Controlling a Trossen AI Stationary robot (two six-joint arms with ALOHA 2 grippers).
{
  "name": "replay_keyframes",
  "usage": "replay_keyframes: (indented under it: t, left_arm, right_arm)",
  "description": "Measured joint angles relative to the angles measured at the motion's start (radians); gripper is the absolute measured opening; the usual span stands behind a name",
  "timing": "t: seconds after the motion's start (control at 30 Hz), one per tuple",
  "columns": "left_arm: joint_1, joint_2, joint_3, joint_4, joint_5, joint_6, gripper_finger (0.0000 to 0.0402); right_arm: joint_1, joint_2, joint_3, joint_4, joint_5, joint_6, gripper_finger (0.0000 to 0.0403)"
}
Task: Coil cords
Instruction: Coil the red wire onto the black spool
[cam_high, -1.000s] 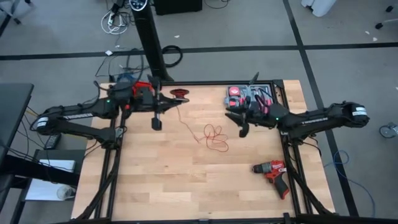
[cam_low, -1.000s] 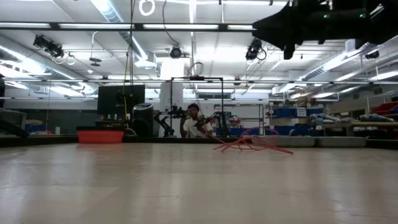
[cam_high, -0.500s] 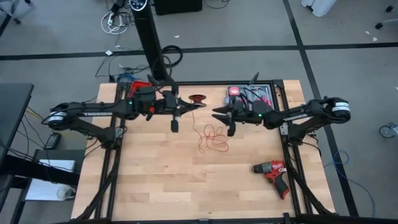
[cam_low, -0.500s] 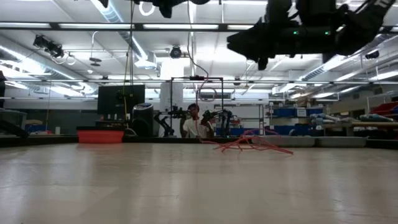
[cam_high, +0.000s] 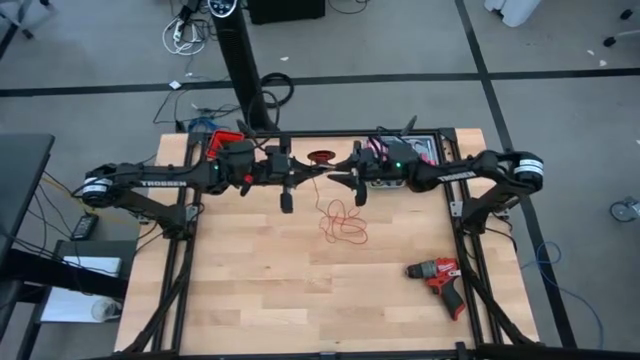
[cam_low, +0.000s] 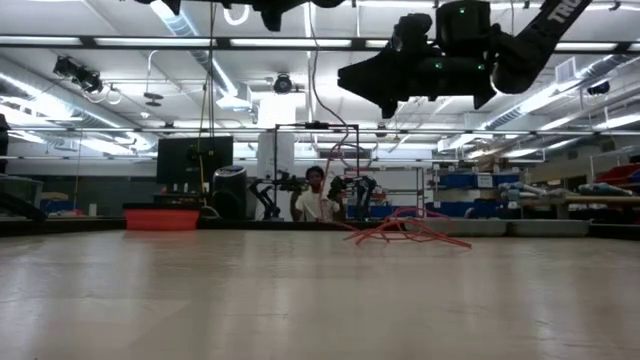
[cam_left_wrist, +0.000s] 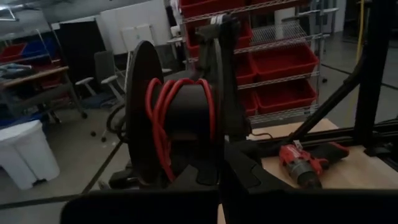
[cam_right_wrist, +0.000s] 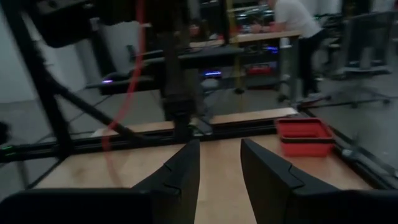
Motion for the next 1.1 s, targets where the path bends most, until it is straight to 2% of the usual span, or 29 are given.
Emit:
replay_keyframes:
  t: [0.27,0.63,0.83,1.1]
  left_arm:
    - [0.001,0.001,0.000,0.023,-0.052,0.029,0.0001]
    - [0.001,0.001,0.000,0.019,-0.091,0.077,0.0000]
    - [0.001,0.001,0.000,0.017,-0.091,0.128,0.0001]
    - [0.001,0.001,0.000,0.019,-0.091,0.131,0.0001]
  right_arm:
    - [-0.023,0.088,0.096,-0.055,-0.216,0.038,0.0117]
    - [-0.004,0.140,0.150,-0.070,-0.326,0.057,0.0116]
    - [0.020,0.140,0.150,-0.060,-0.320,0.068,0.0116]
    - [0.085,0.140,0.149,-0.040,-0.152,-0.024,0.0116]
